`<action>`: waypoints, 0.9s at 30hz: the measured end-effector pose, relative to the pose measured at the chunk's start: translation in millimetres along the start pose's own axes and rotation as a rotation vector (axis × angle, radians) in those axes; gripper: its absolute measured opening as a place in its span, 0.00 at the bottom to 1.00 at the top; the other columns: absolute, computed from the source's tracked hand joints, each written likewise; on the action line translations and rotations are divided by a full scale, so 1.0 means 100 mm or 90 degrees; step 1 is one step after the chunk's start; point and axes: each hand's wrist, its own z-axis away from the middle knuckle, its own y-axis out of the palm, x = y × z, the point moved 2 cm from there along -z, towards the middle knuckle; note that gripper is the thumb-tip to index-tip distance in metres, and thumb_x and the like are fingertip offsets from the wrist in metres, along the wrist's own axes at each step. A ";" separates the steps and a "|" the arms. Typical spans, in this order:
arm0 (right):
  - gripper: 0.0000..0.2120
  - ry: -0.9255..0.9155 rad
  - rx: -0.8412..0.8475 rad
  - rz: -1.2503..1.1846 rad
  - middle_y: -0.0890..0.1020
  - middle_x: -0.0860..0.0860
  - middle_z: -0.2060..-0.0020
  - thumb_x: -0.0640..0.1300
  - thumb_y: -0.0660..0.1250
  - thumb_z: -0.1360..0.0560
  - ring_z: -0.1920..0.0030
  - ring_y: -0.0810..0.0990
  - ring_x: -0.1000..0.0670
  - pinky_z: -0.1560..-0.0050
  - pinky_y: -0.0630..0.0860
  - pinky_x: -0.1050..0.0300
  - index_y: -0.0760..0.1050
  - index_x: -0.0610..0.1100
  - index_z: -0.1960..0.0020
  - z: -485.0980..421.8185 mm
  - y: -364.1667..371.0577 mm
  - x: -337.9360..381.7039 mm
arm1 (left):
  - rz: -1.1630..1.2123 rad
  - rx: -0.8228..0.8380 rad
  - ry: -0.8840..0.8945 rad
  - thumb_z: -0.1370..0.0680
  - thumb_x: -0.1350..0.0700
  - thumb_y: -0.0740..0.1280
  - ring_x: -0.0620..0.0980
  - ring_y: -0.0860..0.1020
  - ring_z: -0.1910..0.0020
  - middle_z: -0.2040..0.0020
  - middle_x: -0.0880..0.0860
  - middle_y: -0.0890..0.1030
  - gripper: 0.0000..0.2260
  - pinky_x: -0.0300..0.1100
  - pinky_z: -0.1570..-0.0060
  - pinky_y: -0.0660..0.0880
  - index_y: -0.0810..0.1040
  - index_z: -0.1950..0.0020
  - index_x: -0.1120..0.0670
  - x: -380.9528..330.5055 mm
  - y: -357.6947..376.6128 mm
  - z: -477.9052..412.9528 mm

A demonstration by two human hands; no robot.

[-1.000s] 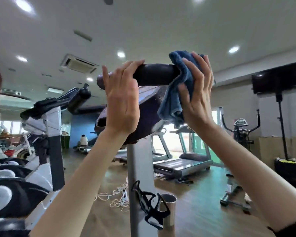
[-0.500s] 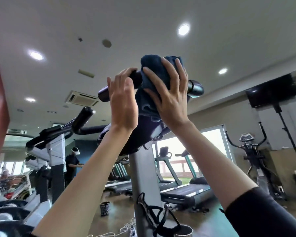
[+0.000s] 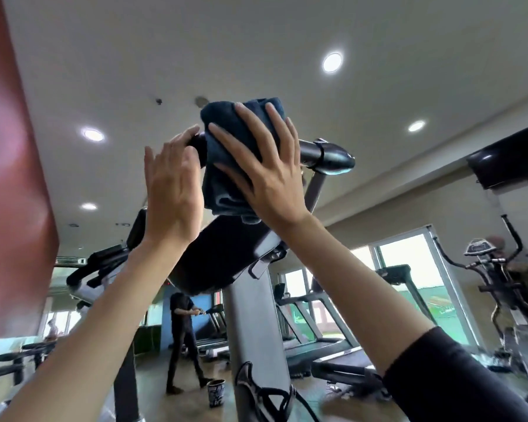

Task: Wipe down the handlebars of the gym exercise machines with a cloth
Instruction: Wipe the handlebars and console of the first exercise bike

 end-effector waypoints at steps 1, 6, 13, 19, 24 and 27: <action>0.16 -0.009 -0.013 0.002 0.77 0.42 0.36 0.50 0.64 0.21 0.33 0.68 0.36 0.32 0.65 0.37 0.77 0.49 0.35 0.01 0.01 -0.03 | -0.026 0.009 0.026 0.19 0.50 0.45 0.56 0.70 0.39 0.41 0.59 0.76 0.23 0.66 0.35 0.61 0.73 0.36 0.58 0.01 0.00 -0.02; 0.17 -0.042 -0.078 0.015 0.76 0.44 0.35 0.45 0.68 0.22 0.34 0.69 0.39 0.32 0.68 0.41 0.73 0.51 0.33 0.11 0.06 -0.18 | -0.197 0.000 0.133 0.20 0.53 0.44 0.52 0.62 0.27 0.28 0.58 0.66 0.25 0.48 0.24 0.48 0.62 0.26 0.61 -0.16 0.06 0.05; 0.22 -0.017 -0.077 0.012 0.75 0.45 0.34 0.45 0.67 0.21 0.32 0.69 0.40 0.31 0.67 0.42 0.64 0.51 0.30 0.30 0.09 -0.50 | -0.330 0.005 0.232 0.20 0.55 0.48 0.54 0.58 0.26 0.25 0.60 0.62 0.24 0.53 0.25 0.53 0.59 0.25 0.62 -0.18 0.20 0.09; 0.20 0.050 -0.080 0.053 0.67 0.47 0.32 0.49 0.62 0.19 0.31 0.66 0.40 0.33 0.68 0.39 0.65 0.46 0.30 0.69 0.11 -1.12 | -0.421 0.027 0.330 0.21 0.58 0.51 0.56 0.59 0.26 0.25 0.59 0.63 0.24 0.56 0.26 0.55 0.62 0.25 0.59 -0.13 0.20 0.11; 0.19 0.136 -0.056 -0.034 0.62 0.46 0.30 0.47 0.59 0.18 0.28 0.58 0.39 0.23 0.52 0.50 0.64 0.43 0.29 0.87 0.10 -1.29 | -0.376 0.021 0.347 0.22 0.59 0.51 0.56 0.62 0.28 0.28 0.60 0.66 0.23 0.61 0.30 0.61 0.65 0.27 0.62 -0.15 0.20 0.08; 0.19 0.198 -0.069 -0.065 0.62 0.46 0.30 0.48 0.56 0.17 0.28 0.57 0.38 0.25 0.54 0.42 0.66 0.42 0.29 0.81 0.13 -1.16 | -0.361 0.012 0.345 0.22 0.58 0.50 0.56 0.62 0.29 0.29 0.61 0.67 0.23 0.60 0.30 0.61 0.65 0.28 0.63 -0.18 0.24 0.09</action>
